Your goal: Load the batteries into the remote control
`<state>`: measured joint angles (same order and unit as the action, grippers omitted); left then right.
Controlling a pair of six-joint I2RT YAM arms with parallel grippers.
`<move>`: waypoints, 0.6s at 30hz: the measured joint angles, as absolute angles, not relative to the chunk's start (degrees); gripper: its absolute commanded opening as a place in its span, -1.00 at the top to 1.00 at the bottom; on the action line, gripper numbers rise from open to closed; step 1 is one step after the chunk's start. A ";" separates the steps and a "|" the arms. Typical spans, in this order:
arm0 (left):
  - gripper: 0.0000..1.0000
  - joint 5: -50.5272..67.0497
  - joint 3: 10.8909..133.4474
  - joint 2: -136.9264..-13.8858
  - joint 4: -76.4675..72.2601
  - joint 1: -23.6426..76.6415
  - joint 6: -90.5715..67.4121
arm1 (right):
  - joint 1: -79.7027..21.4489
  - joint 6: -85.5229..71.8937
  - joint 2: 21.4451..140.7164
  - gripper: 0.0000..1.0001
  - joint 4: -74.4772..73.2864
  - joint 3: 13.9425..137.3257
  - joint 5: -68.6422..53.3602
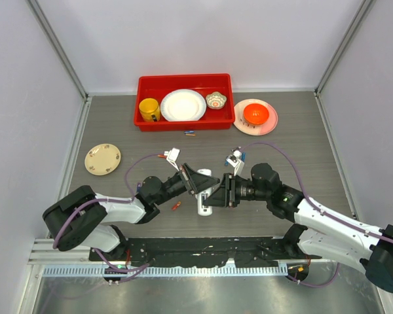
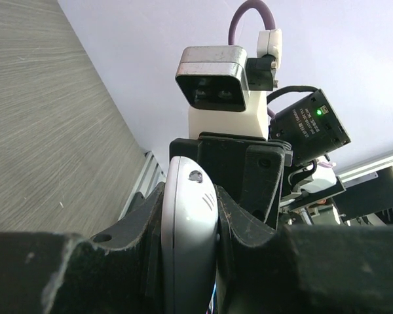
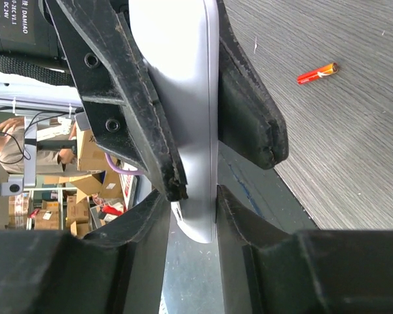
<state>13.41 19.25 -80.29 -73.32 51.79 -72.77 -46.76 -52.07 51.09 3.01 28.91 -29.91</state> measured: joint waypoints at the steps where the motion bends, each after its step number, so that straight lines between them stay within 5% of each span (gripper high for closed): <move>1: 0.99 13.41 19.20 -80.29 -73.21 51.72 -72.73 | -46.76 -52.25 51.29 0.12 3.11 28.91 -29.95; 5: 1.00 13.06 18.94 -80.27 -73.43 51.75 -72.58 | -46.74 -52.18 51.46 -0.09 3.01 28.95 -29.71; 18: 1.00 13.04 18.04 -80.07 -73.65 50.89 -72.64 | -45.52 -53.21 48.47 -0.07 6.04 26.20 -30.30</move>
